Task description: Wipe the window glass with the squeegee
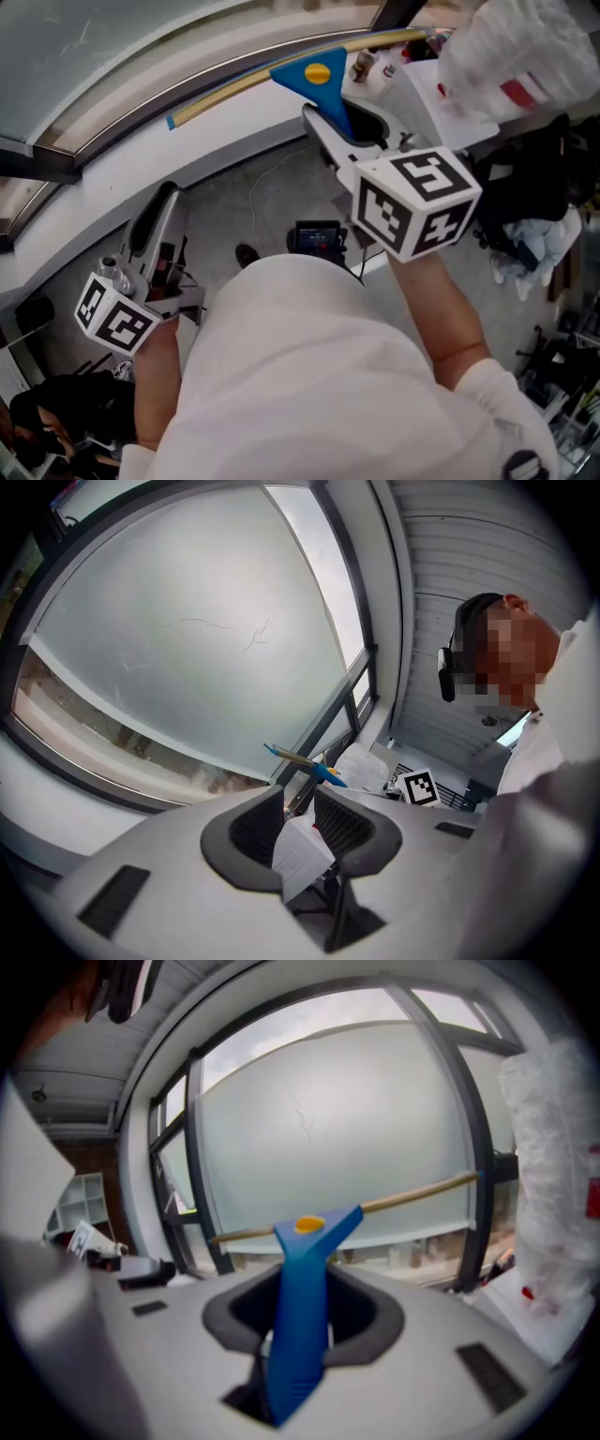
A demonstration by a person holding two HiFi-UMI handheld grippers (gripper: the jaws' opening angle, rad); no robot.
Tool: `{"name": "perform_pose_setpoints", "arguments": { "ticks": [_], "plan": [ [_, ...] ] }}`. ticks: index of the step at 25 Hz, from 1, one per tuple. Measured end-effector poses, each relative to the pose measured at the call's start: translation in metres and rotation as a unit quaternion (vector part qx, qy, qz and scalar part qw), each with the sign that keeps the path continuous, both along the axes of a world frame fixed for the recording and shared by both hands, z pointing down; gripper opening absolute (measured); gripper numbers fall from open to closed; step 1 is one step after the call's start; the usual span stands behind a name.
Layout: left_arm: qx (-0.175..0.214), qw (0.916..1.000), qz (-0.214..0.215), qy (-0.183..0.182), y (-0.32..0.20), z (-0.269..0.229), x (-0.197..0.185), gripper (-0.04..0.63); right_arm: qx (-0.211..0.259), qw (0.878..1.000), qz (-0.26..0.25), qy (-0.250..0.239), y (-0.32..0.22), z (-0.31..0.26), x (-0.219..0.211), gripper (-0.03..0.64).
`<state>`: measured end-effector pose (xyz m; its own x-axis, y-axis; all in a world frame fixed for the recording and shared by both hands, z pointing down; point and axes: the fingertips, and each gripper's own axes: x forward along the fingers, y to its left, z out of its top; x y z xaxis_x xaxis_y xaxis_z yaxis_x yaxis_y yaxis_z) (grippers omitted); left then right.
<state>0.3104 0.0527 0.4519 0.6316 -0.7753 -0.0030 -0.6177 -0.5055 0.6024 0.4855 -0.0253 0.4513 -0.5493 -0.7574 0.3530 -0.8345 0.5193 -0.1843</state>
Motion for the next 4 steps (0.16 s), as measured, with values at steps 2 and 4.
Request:
{"name": "perform_pose_setpoints", "arguments": {
  "ticks": [2, 4],
  "plan": [
    [-0.001, 1.0000, 0.003, -0.001, -0.0014, 0.0029, 0.0026, 0.124, 0.002, 1.000, 0.002, -0.001, -0.0011, 0.0016, 0.0015, 0.138],
    [-0.004, 1.0000, 0.006, -0.001, -0.0026, 0.0073, 0.0060, 0.124, 0.002, 1.000, 0.004, -0.001, -0.0019, 0.0047, 0.0037, 0.138]
  ]
}}
